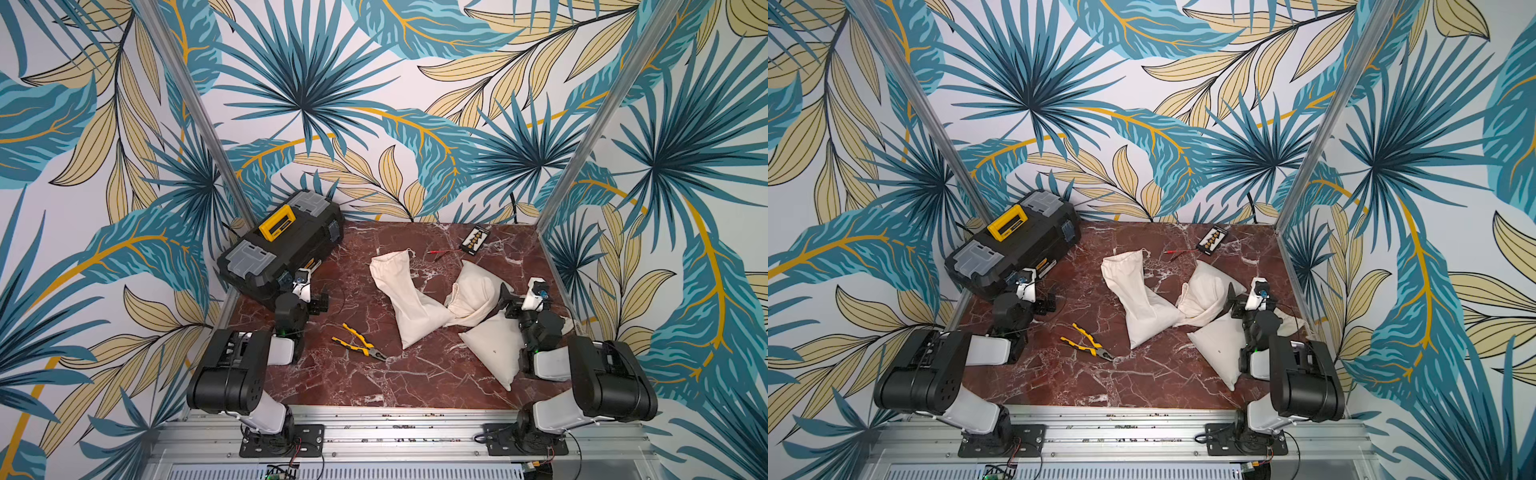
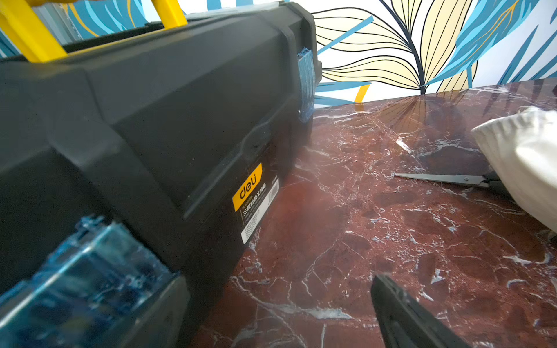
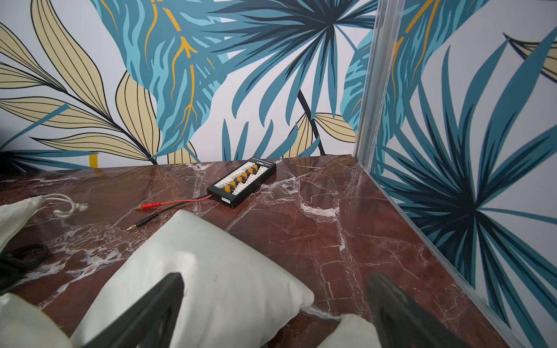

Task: Close the soil bag
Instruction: Pick up the soil bag from the center of the board.

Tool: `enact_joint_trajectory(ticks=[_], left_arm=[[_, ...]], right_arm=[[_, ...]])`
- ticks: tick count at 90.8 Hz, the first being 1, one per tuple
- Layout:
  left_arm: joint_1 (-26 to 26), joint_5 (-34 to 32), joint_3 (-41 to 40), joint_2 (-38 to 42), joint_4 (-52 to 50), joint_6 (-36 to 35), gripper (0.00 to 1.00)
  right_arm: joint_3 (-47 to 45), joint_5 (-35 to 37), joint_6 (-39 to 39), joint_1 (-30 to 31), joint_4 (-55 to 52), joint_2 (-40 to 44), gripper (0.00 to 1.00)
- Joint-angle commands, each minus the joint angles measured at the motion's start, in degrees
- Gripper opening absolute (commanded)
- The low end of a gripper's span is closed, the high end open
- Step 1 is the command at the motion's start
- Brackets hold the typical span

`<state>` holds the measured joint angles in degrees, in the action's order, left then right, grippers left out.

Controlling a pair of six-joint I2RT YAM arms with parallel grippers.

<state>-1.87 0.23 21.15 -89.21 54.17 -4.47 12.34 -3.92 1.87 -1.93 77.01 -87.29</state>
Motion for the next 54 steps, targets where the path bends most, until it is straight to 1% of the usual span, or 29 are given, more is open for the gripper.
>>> enact_joint_trajectory(ticks=[1, 29, 36, 44, 48, 52, 54], left_arm=[[0.46, 0.03, 0.39, -0.24, 0.58, 0.34, 1.0], [0.62, 0.15, 0.33, -0.21, 0.72, 0.48, 1.0], [0.45, 1.35, -0.05, 0.8, 0.7, -0.16, 1.0], [0.09, 2.14, -0.88, 5.87, -2.47, -0.74, 1.0], [-0.31, 2.1, -0.62, 9.61, -6.78, -0.98, 1.0], [-1.14, 1.67, 0.16, 13.62, -11.86, -1.13, 1.0], [-1.96, 1.24, 1.08, 15.36, -15.95, -0.99, 1.0]], right_arm=[[0.15, -0.73, -0.64, 0.26, -0.2, 0.13, 0.99], [0.19, -0.65, -0.64, 0.29, -0.28, 0.22, 0.99], [0.4, -1.03, -0.91, 0.27, -0.92, 0.9, 0.99], [1.41, -0.4, -0.51, 0.27, -6.75, 5.87, 0.99], [2.08, 0.11, 0.14, 0.28, -10.93, 8.82, 0.99], [3.22, 0.63, 1.35, 0.34, -17.35, 11.48, 0.99], [4.14, 0.73, 2.1, 0.35, -19.71, 12.94, 0.99]])
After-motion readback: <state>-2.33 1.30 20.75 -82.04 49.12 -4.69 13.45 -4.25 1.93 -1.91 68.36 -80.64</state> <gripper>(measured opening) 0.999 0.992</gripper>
